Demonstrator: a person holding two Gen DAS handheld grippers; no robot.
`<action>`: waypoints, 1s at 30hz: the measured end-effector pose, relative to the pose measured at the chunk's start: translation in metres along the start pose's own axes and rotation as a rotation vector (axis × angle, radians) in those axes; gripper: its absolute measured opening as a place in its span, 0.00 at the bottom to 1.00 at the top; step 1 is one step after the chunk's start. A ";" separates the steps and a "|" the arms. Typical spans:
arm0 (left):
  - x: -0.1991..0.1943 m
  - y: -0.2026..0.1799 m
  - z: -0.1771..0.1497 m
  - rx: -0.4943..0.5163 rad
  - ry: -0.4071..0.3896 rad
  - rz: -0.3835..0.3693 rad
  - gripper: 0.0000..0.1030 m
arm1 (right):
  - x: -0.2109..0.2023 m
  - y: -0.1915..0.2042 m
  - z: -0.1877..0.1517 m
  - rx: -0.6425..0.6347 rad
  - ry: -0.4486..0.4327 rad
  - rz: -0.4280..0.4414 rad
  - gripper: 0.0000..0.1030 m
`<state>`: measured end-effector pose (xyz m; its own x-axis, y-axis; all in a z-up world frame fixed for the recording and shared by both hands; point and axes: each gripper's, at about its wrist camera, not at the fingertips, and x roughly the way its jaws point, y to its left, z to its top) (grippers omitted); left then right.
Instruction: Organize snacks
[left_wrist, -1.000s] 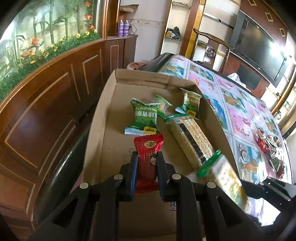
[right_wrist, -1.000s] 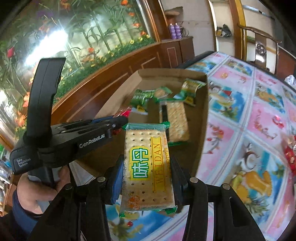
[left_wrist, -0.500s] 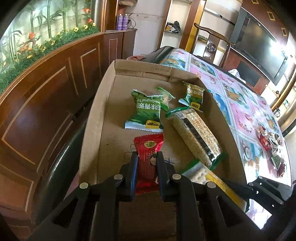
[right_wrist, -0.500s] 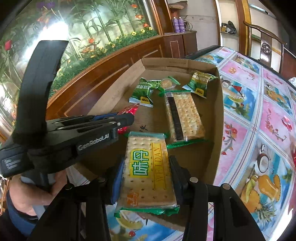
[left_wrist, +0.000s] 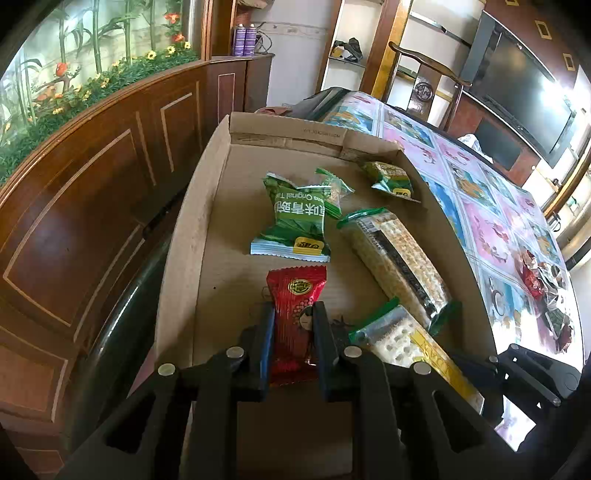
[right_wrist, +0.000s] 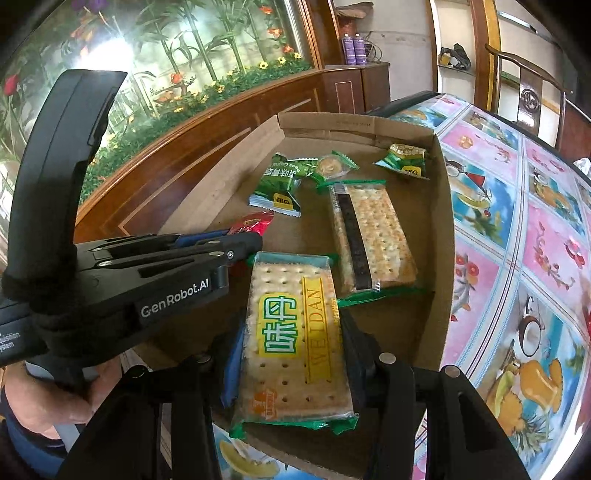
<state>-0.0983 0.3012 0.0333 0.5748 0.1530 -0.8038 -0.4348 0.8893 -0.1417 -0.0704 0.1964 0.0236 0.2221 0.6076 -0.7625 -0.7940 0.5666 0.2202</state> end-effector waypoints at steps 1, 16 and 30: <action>0.000 0.000 0.000 0.000 0.000 0.000 0.17 | -0.001 0.000 0.000 0.002 0.001 0.005 0.50; -0.018 -0.001 0.002 -0.017 -0.042 -0.008 0.36 | -0.042 -0.005 -0.005 0.026 -0.081 0.082 0.50; -0.050 -0.048 0.002 0.064 -0.104 -0.045 0.41 | -0.122 -0.094 -0.030 0.306 -0.332 0.111 0.56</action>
<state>-0.1047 0.2520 0.0813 0.6630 0.1530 -0.7328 -0.3638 0.9214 -0.1367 -0.0397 0.0519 0.0779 0.3535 0.7910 -0.4994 -0.6311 0.5957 0.4969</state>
